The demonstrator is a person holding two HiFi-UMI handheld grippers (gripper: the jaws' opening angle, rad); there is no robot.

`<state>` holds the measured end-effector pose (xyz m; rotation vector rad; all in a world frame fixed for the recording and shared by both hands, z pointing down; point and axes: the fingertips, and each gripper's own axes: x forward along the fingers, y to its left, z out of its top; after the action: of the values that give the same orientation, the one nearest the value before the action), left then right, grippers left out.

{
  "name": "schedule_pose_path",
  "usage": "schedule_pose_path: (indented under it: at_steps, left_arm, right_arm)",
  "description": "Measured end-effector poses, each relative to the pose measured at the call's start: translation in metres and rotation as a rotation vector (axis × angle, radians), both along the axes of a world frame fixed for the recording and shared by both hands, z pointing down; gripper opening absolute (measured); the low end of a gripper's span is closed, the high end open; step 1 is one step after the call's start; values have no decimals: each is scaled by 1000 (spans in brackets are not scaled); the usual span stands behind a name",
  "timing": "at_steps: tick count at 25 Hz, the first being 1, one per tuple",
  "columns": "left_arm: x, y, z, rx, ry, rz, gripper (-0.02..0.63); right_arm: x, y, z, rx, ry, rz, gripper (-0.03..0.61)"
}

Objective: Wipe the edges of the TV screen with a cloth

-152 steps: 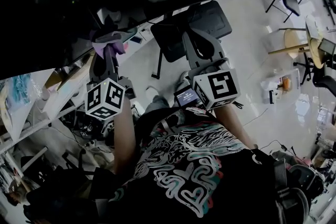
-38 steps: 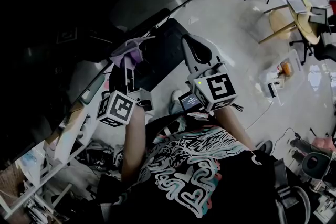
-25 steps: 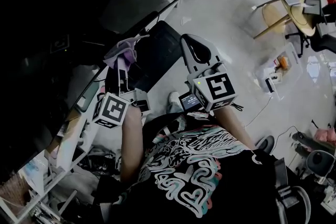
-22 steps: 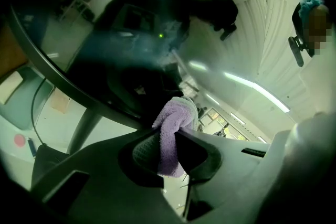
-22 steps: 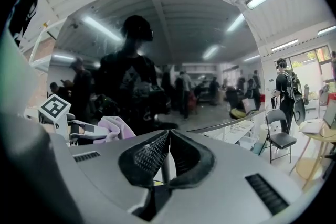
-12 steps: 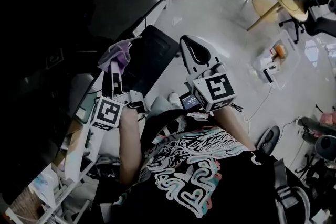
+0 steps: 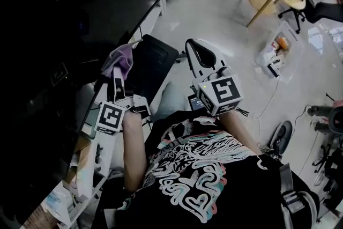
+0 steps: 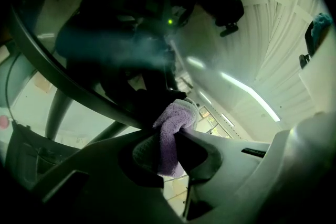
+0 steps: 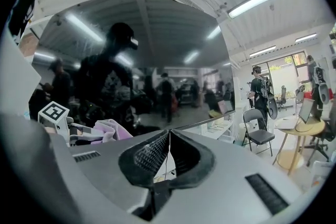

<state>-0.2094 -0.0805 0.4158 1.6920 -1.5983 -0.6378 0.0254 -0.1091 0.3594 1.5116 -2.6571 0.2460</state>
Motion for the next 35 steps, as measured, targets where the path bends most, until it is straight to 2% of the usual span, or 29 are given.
schedule_pose_path:
  at_steps: [12, 13, 16, 18, 28, 33, 35]
  left_arm:
    - [15, -19, 0, 9, -16, 22, 55]
    - [17, -21, 0, 12, 13, 17, 55]
    - [24, -23, 5, 23, 192, -9, 55]
    - [25, -24, 7, 36, 233, -11, 55]
    - [32, -36, 7, 42, 268, 12, 55]
    - [32, -38, 14, 38, 226, 28, 55]
    - [44, -51, 10, 33, 251, 23, 55]
  right_arm:
    - [25, -15, 3, -6, 6, 53, 31]
    - [28, -18, 2, -5, 4, 59, 31]
    - [33, -20, 4, 0, 9, 76, 31]
    - [35, -19, 7, 1, 14, 86, 31]
    - [54, -29, 11, -6, 14, 137, 31]
    - [56, -30, 26, -20, 15, 144, 31]
    - [65, -42, 25, -29, 9, 142, 31]
